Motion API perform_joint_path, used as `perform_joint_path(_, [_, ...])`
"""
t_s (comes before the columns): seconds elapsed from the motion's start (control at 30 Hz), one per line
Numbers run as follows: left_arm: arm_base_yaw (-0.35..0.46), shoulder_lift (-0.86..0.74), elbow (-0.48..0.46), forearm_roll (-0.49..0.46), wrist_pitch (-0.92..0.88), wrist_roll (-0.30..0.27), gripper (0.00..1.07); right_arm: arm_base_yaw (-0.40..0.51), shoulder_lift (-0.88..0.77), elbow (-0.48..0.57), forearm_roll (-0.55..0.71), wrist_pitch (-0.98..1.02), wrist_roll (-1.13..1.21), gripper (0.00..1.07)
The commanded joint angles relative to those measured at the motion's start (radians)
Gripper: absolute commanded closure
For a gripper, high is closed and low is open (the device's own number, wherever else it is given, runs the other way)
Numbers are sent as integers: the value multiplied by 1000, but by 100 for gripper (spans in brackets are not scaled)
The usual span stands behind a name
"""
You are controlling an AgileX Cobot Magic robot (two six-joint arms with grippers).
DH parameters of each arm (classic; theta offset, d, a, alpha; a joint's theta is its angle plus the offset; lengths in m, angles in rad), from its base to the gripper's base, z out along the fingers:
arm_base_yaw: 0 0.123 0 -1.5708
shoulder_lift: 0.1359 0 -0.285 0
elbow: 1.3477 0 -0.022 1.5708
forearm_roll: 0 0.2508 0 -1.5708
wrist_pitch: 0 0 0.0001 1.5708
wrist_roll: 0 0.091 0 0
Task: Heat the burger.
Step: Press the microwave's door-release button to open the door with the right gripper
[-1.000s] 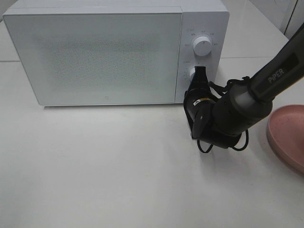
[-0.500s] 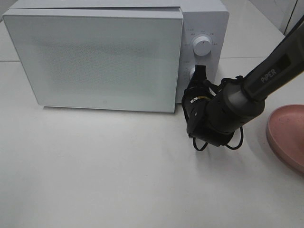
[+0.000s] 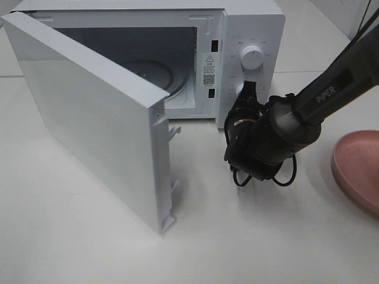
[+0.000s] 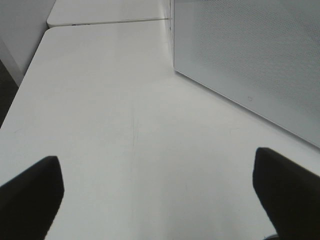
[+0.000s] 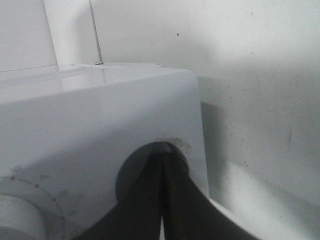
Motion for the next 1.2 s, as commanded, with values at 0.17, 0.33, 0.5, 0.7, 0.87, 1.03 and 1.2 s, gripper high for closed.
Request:
perform_joint_path(0.17, [-3,-21,3,1,-1,-4,9,-40,20,-83,-181,-89,1,107])
perform_joint_path(0.33, [-3,-21,3,2,-1,-4,9,-37,15,-80,-184,-75,-4,107])
perform_joint_path(0.5, [-3,-21,3,2,-1,-4,9,-37,-2,-49,-177,-74,-3,107])
perform_joint_path(0.7, [-3,-21,3,2,-1,-4,9,-36,-15,-27,-180,-65,-3,107])
perform_joint_path(0.87, [-3,-21,3,2,-1,-4,9,-25,-23,-9,-177,-58,1,107])
perform_joint_path(1.03, [-3,-21,3,2,-1,-4,9,-22,-47,11,-158,-46,-2,107])
perform_joint_path(1.2, [-3,-21,3,2,-1,-4,9,-21,-73,42,-151,-39,-16,107])
